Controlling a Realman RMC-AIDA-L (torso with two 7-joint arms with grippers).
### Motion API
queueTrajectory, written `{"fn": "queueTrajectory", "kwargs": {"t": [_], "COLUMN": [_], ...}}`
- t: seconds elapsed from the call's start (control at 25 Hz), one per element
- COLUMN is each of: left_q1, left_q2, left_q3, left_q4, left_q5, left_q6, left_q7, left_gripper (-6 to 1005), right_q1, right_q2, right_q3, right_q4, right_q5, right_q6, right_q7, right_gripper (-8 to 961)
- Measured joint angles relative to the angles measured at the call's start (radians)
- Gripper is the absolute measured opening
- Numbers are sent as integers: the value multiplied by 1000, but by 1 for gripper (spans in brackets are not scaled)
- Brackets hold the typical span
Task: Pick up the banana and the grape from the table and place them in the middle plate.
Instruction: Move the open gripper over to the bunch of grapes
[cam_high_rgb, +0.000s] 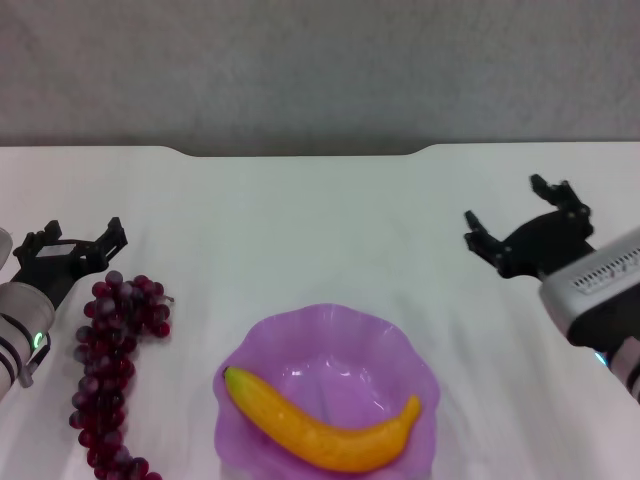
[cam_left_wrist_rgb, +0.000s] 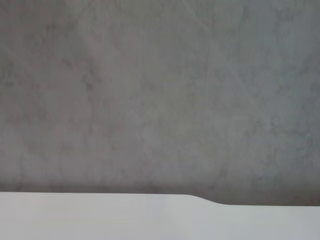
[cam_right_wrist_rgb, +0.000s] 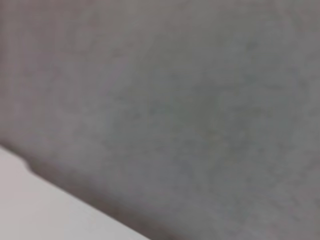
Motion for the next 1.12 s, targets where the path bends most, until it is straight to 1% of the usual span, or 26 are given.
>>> {"fn": "queueTrajectory", "kwargs": {"t": [0.08, 0.2, 0.28, 0.4, 0.52, 0.6, 0.64, 0.72, 0.8, 0.88, 0.92, 0.96, 1.0, 1.04, 1.12], "left_q1": [0, -1, -2, -2, -12, -27, -38, -38, -30, -6, 13, 29, 51, 70, 99], "left_q2": [0, -1, -2, -1, 0, 1, 5, 9, 22, 47, 68, 84, 103, 117, 119], "left_q3": [0, 0, 0, 0, 0, 0, 0, 0, 2, -1, -6, -11, -23, -50, -119], "left_q4": [0, 0, 7, 28, 34, 41, 65, 82, 147, 253, 337, 401, 491, 586, 709], "left_q5": [-1, -3, -3, -2, -2, 3, 22, 31, 45, 63, 78, 90, 106, 122, 151], "left_q6": [3, 7, 12, 22, 25, 26, 16, 8, -22, -98, -167, -223, -307, -400, -557], "left_q7": [0, 0, -1, -3, -6, -14, -23, -24, -23, -21, -18, -12, 2, 28, 87], "left_gripper": [893, 893, 893, 893, 894, 894, 894, 894, 894, 894, 894, 894, 894, 894, 894], "right_q1": [14, 61, 108, 176, 248, 263, 263, 258, 254, 252, 252, 253, 254, 256, 259], "right_q2": [0, -1, 0, 3, 12, 9, 9, 10, 11, 11, 10, 9, 9, 9, 9], "right_q3": [-37, -108, -163, -224, -271, -293, -299, -302, -303, -304, -304, -304, -304, -305, -304], "right_q4": [-73, -215, -342, -506, -674, -707, -715, -728, -736, -740, -742, -743, -743, -743, -747], "right_q5": [15, 16, 18, 19, 21, 22, 22, 22, 22, 22, 22, 22, 23, 23, 22], "right_q6": [-115, -278, -384, -500, -568, -574, -577, -580, -575, -566, -563, -562, -562, -562, -551], "right_q7": [49, 173, 267, 415, 581, 649, 660, 658, 647, 644, 643, 643, 643, 643, 643], "right_gripper": [891, 890, 890, 890, 890, 889, 889, 889, 889, 889, 889, 888, 888, 888, 888]}}
